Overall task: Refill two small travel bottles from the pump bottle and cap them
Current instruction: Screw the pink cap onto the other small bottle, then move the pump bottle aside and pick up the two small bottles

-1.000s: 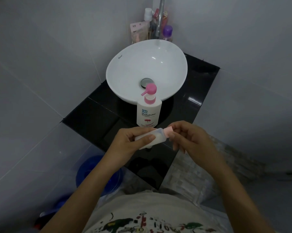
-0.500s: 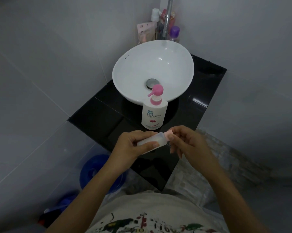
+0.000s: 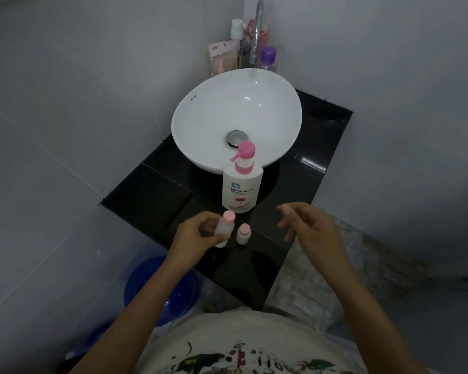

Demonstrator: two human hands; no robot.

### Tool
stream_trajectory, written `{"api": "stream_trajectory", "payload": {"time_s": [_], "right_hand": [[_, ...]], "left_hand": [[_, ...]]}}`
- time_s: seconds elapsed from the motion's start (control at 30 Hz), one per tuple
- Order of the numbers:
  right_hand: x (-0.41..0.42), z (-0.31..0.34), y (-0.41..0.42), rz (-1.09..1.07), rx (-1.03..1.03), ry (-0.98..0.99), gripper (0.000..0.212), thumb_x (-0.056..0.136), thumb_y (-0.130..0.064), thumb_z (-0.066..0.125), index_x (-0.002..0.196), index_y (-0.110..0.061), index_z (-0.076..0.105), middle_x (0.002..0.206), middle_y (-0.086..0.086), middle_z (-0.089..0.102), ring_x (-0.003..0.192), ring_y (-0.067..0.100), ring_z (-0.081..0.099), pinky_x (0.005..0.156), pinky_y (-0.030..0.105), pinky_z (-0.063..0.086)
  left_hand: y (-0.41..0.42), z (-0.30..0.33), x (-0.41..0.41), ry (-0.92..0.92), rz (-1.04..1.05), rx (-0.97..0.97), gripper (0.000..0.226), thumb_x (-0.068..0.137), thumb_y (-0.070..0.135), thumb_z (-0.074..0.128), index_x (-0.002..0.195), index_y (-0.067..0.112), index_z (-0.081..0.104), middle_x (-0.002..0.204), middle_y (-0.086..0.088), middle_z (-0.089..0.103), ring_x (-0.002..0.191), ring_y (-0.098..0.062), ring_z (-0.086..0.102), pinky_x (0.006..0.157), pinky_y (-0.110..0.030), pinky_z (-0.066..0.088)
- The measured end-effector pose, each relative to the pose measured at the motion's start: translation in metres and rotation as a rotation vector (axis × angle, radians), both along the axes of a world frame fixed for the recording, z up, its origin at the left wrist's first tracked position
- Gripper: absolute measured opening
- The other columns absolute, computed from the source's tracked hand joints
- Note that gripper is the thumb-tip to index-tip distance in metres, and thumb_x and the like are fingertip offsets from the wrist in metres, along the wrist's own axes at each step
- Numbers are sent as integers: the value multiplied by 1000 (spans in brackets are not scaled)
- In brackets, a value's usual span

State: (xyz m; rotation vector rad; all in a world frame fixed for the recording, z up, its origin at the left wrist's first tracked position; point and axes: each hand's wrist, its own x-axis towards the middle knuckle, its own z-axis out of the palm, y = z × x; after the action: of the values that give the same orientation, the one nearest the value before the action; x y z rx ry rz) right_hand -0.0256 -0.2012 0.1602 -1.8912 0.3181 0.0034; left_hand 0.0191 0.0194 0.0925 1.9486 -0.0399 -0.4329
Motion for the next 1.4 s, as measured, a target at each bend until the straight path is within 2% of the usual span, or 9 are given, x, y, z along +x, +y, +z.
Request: {"api": "stream_trajectory", "payload": {"time_s": [0.23, 0.43, 0.53, 0.63, 0.7, 0.87, 1.1, 1.27, 1.4], "right_hand": [[-6, -11, -5, 20, -83, 89, 12, 89, -33, 58, 87, -25, 67, 75, -3, 68, 59, 10, 63, 57, 12, 50], [-3, -18, -3, 35, -73, 93, 5, 87, -24, 64, 88, -22, 68, 73, -5, 67, 57, -1, 60, 55, 10, 47], [1, -22, -2, 56, -84, 119, 11, 85, -24, 67, 94, -18, 69, 75, -5, 67, 59, -3, 61, 55, 11, 48], [9, -29, -4, 59, -122, 129, 14, 81, -24, 72, 95, -20, 69, 79, 0, 68, 70, 10, 65, 66, 24, 55], [19, -35, -8, 55, -155, 113, 18, 78, -25, 75, 95, -20, 69, 81, 2, 68, 76, 17, 65, 71, 30, 55], [59, -49, -15, 101, -240, 85, 38, 75, -24, 78, 110, -18, 64, 96, -2, 65, 87, 12, 61, 72, 15, 47], [103, -78, -11, 278, -283, 104, 53, 73, -19, 80, 121, -17, 58, 118, 1, 63, 105, 15, 58, 88, 28, 48], [111, -90, -4, 302, -216, 105, 47, 75, -8, 75, 120, -12, 60, 117, 6, 67, 104, 16, 62, 90, 33, 53], [114, -93, -3, 257, -190, 95, 40, 76, -6, 74, 115, -9, 63, 113, 7, 68, 98, 14, 63, 84, 28, 53]], "left_hand": [[-8, -48, 10, 51, -32, 112, 33, 74, 4, 74, 101, 18, 63, 101, 3, 68, 96, -7, 63, 92, -27, 50], [-8, -61, 12, 31, -48, 104, 31, 74, 4, 73, 99, 16, 61, 98, 8, 64, 94, 1, 59, 84, -15, 44], [-7, -63, 14, 41, -60, 121, 34, 73, 3, 74, 98, 20, 59, 99, 9, 64, 95, 0, 59, 85, -17, 45], [0, -65, 17, 60, -66, 136, 43, 69, -5, 73, 100, 20, 56, 107, 3, 63, 101, -10, 61, 88, -27, 51], [6, -61, 22, 52, -40, 139, 45, 70, -9, 70, 101, 20, 57, 110, 0, 61, 102, -15, 60, 85, -26, 51], [12, -33, 51, -26, 65, 35, 41, 72, 2, 75, 108, 15, 60, 108, 3, 61, 95, -7, 59, 81, -16, 48], [-5, -13, 88, -86, 3, 11, 52, 67, 9, 81, 115, 14, 63, 113, -1, 66, 102, -12, 62, 91, -25, 48], [-17, -14, 93, -72, -72, -3, 48, 69, 4, 78, 115, 10, 64, 108, -2, 70, 90, -2, 65, 75, -8, 52], [-23, -18, 95, -111, -24, 18, 41, 69, 2, 77, 108, 6, 68, 102, -9, 73, 83, -8, 67, 71, -6, 52]]}}
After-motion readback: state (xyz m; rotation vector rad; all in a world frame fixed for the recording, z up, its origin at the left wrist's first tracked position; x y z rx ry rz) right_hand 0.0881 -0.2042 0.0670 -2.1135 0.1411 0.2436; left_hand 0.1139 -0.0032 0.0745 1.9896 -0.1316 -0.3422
